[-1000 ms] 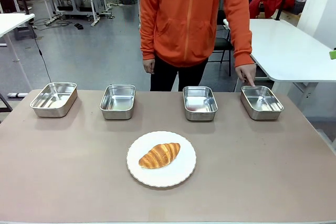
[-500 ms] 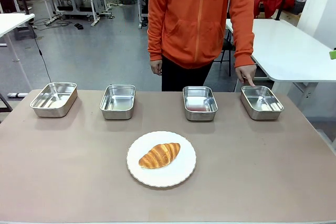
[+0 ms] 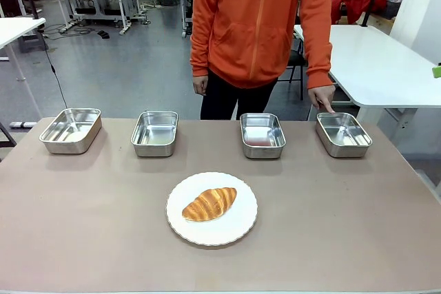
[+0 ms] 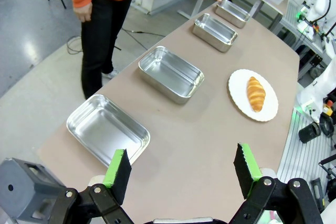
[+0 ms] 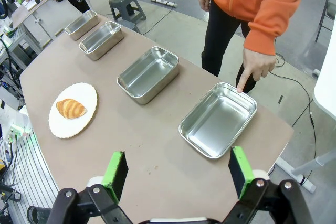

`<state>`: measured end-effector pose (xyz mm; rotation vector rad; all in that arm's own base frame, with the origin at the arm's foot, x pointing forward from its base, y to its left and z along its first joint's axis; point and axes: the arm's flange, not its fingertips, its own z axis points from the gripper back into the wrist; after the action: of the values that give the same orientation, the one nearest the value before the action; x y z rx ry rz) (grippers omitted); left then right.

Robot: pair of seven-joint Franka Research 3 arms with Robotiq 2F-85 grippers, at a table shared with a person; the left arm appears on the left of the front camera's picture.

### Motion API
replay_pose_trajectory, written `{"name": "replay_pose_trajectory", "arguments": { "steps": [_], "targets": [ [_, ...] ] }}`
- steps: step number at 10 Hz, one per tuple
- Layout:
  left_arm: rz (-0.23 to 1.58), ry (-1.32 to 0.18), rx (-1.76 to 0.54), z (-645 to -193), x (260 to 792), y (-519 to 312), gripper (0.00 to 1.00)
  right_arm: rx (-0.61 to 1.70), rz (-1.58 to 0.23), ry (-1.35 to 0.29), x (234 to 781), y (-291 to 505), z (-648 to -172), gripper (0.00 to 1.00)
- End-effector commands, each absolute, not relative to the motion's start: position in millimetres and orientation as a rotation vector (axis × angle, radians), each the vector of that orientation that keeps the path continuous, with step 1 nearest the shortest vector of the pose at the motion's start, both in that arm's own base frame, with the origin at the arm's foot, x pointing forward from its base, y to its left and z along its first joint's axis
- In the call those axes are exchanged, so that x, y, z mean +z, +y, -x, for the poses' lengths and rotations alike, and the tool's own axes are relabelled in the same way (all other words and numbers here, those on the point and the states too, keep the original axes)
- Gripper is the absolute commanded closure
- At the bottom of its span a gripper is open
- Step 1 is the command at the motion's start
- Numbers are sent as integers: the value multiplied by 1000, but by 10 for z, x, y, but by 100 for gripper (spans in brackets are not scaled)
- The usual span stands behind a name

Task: Place the bread in the container.
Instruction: Place the Butter Roll into the Airtight Container indicated by the human.

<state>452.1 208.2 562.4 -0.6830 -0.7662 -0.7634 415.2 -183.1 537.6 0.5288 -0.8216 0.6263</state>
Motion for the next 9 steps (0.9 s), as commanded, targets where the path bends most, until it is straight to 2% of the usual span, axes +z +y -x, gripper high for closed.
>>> {"name": "replay_pose_trajectory", "arguments": {
  "steps": [1,5,7,9],
  "targets": [
    [682,-777,-772,-4508,5651,2077,0,708,-507,-824,5556,-1778,-4345,0],
    [682,-777,-772,-4508,5651,2077,0,1044,-465,-741,6278,-1125,-5006,0],
    [682,-777,-772,-4508,5651,2077,0,1311,-508,-661,6474,-173,-5285,0],
    [682,-777,-772,-4508,5651,2077,0,1524,-493,-596,6555,726,-5349,0]
  ]
}}
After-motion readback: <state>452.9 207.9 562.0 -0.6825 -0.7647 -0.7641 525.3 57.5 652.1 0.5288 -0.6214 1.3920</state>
